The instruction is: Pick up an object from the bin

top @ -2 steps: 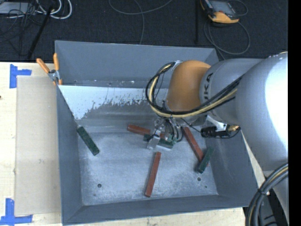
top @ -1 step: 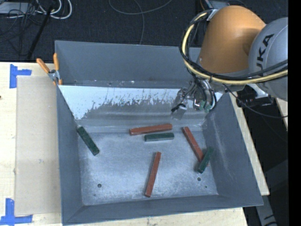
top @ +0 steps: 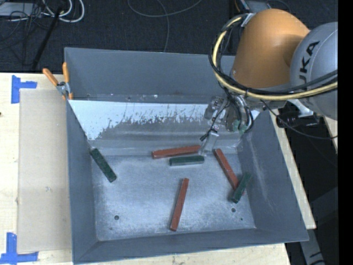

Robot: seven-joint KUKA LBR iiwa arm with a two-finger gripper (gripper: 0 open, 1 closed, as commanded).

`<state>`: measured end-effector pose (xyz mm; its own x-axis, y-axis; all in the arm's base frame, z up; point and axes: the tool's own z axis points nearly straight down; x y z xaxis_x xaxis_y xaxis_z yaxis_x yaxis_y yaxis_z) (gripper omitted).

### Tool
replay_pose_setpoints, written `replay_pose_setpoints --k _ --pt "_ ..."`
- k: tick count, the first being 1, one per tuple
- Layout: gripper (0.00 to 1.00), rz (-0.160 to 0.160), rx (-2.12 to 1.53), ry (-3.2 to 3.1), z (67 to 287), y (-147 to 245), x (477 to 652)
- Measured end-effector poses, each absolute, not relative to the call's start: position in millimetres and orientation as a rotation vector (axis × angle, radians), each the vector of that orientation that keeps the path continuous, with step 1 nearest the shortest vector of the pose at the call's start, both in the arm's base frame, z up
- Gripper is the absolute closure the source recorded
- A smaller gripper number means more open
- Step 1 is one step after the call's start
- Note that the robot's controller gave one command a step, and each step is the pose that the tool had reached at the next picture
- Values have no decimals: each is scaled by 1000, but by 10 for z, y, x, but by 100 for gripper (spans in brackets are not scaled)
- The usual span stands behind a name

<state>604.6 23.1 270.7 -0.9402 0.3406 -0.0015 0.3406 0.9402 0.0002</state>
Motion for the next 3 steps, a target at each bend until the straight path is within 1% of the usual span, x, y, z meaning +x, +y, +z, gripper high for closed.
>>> replay_pose_setpoints --k 1,2,3 --pt "0 -1 370 3127 1066 622 6036" --pt "0 0 108 3138 695 608 6223" --pt "100 1 111 3133 729 604 6242"
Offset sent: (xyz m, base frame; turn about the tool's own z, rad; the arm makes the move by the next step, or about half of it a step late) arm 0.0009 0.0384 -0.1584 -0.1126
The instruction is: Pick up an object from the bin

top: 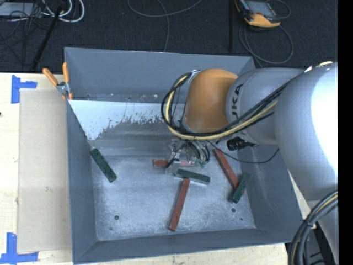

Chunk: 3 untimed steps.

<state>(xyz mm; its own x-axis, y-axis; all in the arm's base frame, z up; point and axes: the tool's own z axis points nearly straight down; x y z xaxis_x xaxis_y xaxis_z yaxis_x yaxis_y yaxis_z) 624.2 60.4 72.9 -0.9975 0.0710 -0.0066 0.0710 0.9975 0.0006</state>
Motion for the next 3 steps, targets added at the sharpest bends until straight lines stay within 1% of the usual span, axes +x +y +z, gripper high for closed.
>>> replay_pose_setpoints --k 1,2,3 --pt "100 1 -281 3121 2236 847 5876" --pt "0 1 -277 3127 2197 840 5870" --pt "0 2 -659 3079 1212 495 5415"
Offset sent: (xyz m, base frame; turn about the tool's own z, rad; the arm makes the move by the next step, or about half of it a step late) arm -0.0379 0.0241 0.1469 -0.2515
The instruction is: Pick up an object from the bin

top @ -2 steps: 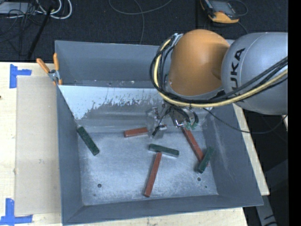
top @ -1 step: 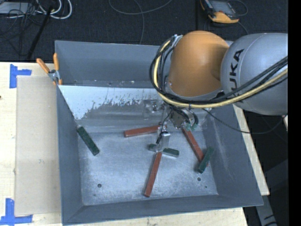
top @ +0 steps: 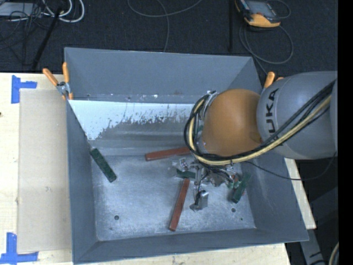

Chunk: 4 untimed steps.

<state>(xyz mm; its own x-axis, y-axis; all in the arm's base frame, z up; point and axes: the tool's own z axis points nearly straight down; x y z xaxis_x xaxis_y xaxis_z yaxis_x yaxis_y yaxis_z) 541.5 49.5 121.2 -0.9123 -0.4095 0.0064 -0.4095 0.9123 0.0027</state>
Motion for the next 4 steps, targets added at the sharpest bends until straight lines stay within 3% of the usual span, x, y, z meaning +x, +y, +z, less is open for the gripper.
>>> replay_pose_setpoints --k 1,2,3,4 --pt "0 3 820 -3032 1781 -73 4968" --pt "0 -7 844 -3020 1115 588 4685" --pt "0 3 1308 -2867 709 854 4847" --pt "100 -1 1301 -2859 694 848 4814"
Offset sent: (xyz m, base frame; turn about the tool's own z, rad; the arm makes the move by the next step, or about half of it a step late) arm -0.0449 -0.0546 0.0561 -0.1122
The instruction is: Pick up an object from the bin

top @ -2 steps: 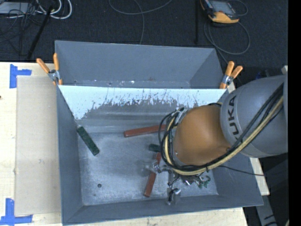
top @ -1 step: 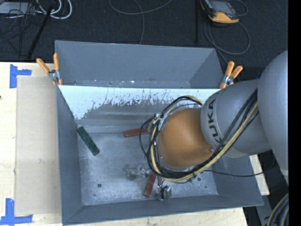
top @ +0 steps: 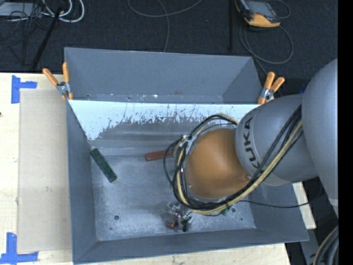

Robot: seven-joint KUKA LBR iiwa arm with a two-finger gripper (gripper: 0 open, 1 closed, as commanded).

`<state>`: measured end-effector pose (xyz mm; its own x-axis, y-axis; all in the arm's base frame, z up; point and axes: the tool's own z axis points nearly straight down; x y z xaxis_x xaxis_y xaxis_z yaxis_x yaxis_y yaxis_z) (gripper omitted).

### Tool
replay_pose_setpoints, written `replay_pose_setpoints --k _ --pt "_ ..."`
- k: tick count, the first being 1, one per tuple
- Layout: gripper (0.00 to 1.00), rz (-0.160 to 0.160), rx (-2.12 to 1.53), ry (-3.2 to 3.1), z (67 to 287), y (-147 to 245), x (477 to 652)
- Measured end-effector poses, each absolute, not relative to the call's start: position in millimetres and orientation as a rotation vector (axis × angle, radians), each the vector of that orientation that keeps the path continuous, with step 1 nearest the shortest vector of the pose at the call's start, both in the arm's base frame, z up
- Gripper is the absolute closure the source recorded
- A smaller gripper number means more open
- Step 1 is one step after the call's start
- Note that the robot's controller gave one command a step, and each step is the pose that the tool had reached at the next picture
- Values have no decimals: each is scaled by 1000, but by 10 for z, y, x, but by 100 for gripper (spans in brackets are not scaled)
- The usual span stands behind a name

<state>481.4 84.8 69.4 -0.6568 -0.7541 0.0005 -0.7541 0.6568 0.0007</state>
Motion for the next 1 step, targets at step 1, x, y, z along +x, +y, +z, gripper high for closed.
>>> replay_pose_setpoints --k 1 --pt "100 3 1328 -2854 2163 706 5016"
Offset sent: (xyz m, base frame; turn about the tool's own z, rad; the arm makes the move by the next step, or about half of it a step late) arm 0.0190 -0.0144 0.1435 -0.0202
